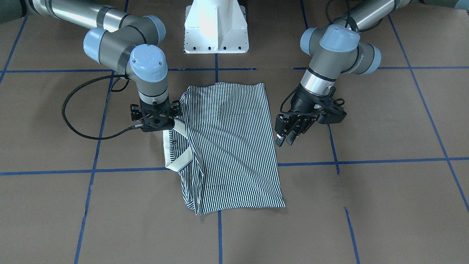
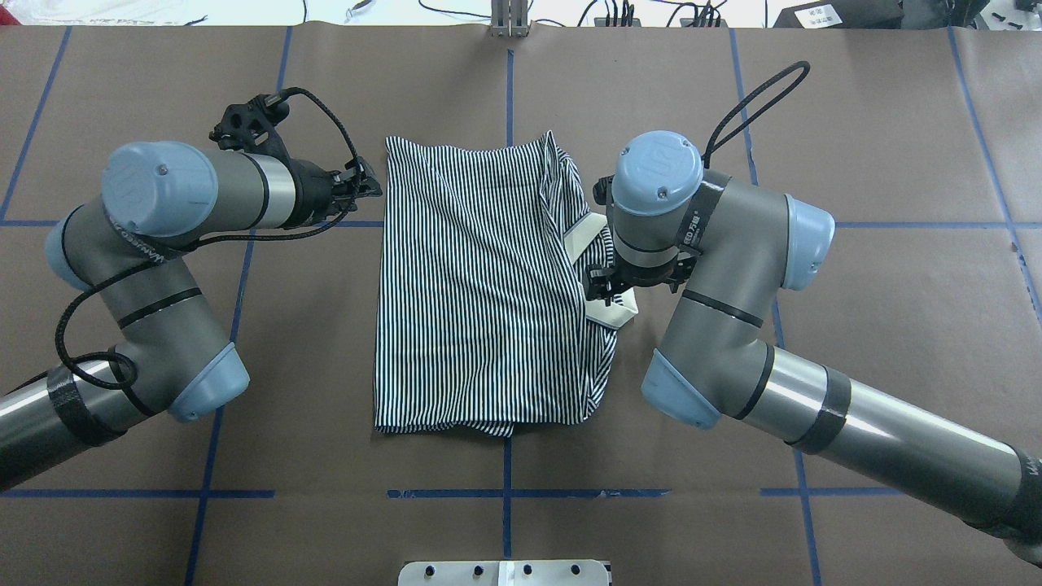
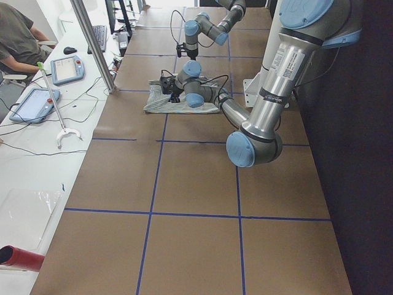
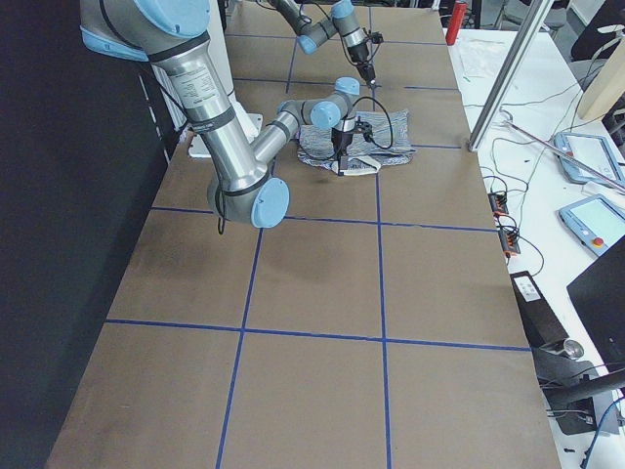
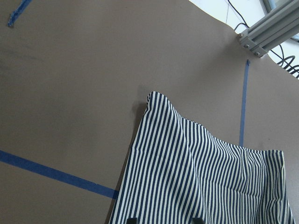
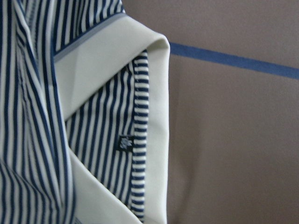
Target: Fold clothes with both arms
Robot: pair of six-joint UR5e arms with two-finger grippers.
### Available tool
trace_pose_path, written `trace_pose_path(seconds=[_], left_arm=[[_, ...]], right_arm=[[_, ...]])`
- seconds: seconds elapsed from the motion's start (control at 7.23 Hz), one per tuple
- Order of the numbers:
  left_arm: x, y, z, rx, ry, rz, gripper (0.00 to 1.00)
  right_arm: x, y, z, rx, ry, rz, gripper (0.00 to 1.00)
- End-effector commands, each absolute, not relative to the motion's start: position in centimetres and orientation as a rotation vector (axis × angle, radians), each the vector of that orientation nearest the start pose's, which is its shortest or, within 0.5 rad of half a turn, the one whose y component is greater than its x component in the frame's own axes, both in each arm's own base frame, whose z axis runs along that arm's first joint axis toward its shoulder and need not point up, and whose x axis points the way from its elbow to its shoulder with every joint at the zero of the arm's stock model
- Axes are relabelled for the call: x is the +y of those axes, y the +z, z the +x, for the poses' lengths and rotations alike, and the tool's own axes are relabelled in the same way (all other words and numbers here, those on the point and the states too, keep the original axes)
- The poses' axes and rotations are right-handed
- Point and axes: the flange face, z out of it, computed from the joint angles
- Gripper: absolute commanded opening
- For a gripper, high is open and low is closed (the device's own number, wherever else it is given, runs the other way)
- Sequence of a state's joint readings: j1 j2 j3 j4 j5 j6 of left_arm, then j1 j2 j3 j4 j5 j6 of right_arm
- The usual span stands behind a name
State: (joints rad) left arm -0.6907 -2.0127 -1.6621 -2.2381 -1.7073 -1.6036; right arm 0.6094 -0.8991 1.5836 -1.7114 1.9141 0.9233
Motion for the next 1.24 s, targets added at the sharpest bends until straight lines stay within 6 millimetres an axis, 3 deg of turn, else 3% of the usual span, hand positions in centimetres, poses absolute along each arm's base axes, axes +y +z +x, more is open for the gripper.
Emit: trace_pose_path(seconds=[0.0,0.14,0.28,0.55,0.69,0.83,0.97,1.11], left_arm=[[-50.1,29.0,41.9,1.198,-0.554,0.271,0.49],[-50.1,29.0,41.9,1.198,-0.552,0.268,0.49],[-50.1,29.0,41.9,1.198,-0.552,0.268,0.5],[-50.1,29.0,41.9,1.2,-0.558,0.264,0.5],[-50.0,29.2,41.9,1.195,-0.559,0.263,0.5],[-49.9,29.8,41.8,1.189,-0.556,0.257,0.5],[-49.9,29.8,41.9,1.19,-0.554,0.253,0.5],[-49.8,29.6,41.9,1.195,-0.549,0.245,0.5]], right_arm=[[-54.7,24.3,-56.7,-0.661,-0.05,0.064,1.0],[-57.6,24.7,-57.6,-0.677,-0.027,0.087,1.0],[-59.6,23.3,-58.3,-0.665,-0.011,0.089,1.0],[-61.2,24.3,-59.2,-0.635,0.004,0.105,1.0],[-62.1,26.1,-58.4,-0.602,0.009,0.112,1.0],[-64.0,28.6,-55.9,-0.573,-0.017,0.121,1.0],[-65.4,29.7,-53.5,-0.565,-0.04,0.134,1.0],[-65.2,28.8,-52.4,-0.596,-0.033,0.14,1.0]])
